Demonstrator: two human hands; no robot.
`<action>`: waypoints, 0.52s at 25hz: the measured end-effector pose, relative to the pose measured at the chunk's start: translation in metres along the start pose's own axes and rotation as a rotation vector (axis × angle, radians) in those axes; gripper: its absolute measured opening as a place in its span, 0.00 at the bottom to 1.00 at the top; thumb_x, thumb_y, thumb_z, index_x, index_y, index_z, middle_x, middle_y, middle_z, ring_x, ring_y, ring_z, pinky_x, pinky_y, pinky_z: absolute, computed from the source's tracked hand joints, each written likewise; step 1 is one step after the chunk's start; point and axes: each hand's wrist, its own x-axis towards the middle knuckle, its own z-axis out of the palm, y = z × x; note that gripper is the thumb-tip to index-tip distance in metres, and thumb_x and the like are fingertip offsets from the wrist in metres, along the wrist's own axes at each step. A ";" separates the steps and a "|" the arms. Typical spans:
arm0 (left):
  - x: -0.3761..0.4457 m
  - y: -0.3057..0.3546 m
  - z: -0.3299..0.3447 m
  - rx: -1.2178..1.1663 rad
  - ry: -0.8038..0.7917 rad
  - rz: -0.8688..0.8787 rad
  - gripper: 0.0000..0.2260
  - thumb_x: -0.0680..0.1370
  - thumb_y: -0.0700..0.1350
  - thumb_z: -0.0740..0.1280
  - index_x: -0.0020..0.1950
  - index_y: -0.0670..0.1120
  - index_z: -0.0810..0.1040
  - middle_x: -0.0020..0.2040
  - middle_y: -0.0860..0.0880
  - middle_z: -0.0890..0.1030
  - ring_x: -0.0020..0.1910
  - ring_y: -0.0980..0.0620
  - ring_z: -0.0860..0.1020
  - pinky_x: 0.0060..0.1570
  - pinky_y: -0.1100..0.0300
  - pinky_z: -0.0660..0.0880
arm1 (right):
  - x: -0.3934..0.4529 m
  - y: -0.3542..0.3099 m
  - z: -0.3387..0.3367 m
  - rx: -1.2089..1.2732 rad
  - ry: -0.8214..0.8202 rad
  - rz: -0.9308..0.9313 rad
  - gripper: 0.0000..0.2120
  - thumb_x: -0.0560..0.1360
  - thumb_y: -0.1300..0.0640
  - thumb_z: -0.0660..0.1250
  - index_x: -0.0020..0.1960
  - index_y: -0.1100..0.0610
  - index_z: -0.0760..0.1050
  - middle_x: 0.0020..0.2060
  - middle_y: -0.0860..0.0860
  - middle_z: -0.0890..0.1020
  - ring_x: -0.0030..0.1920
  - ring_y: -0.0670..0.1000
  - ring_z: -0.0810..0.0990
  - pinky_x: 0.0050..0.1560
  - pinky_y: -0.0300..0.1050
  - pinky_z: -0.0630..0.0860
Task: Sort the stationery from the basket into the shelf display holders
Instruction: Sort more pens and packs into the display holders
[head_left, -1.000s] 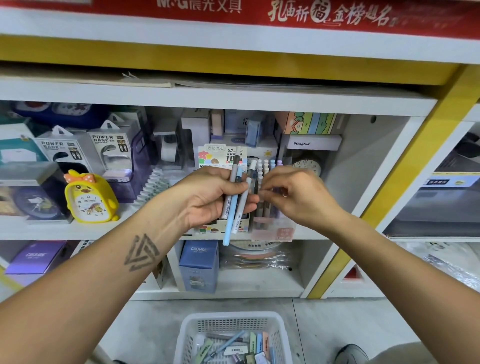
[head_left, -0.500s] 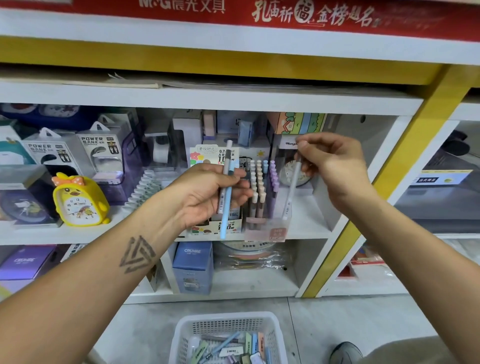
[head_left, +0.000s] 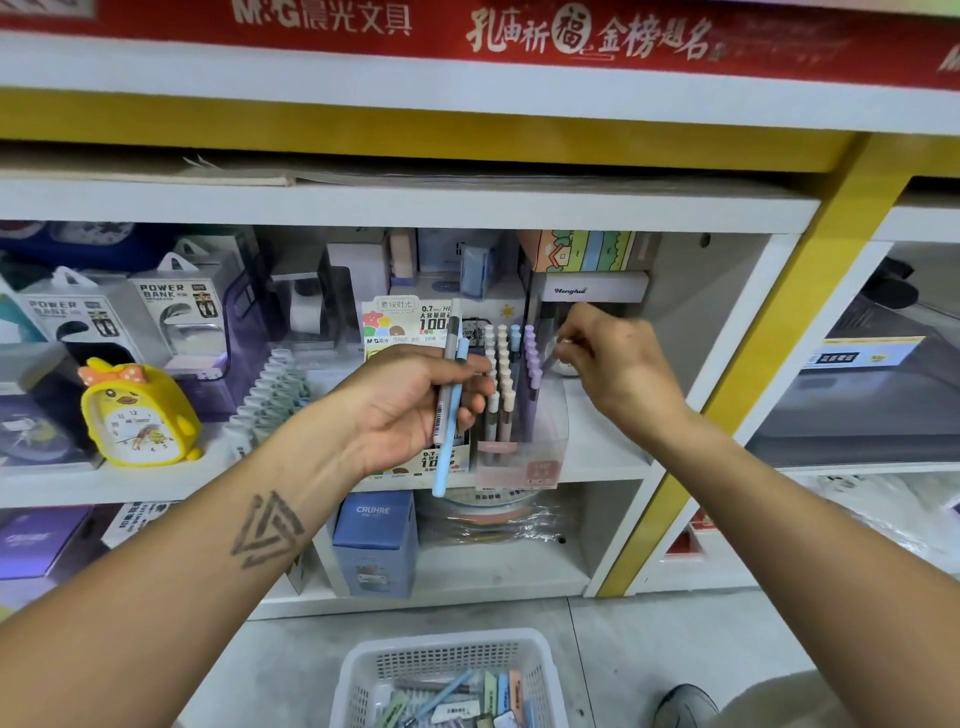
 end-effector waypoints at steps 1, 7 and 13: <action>0.000 0.000 -0.001 0.008 -0.002 0.001 0.13 0.78 0.33 0.63 0.62 0.32 0.76 0.39 0.40 0.81 0.31 0.51 0.77 0.29 0.63 0.75 | 0.001 -0.001 0.004 -0.028 -0.019 -0.008 0.04 0.80 0.59 0.67 0.47 0.56 0.73 0.38 0.55 0.81 0.38 0.58 0.80 0.38 0.57 0.79; -0.002 0.001 -0.003 0.018 -0.008 0.001 0.12 0.78 0.33 0.63 0.60 0.33 0.77 0.39 0.40 0.81 0.33 0.50 0.78 0.30 0.63 0.76 | 0.004 -0.004 0.005 0.064 -0.074 0.030 0.06 0.77 0.61 0.70 0.43 0.56 0.75 0.36 0.52 0.81 0.38 0.54 0.80 0.38 0.55 0.79; -0.004 -0.002 -0.001 0.017 -0.069 0.003 0.12 0.79 0.33 0.63 0.61 0.33 0.77 0.40 0.40 0.81 0.34 0.49 0.78 0.31 0.62 0.76 | 0.012 -0.003 0.011 -0.108 -0.007 -0.009 0.08 0.80 0.59 0.67 0.56 0.59 0.83 0.51 0.55 0.80 0.53 0.57 0.78 0.51 0.53 0.78</action>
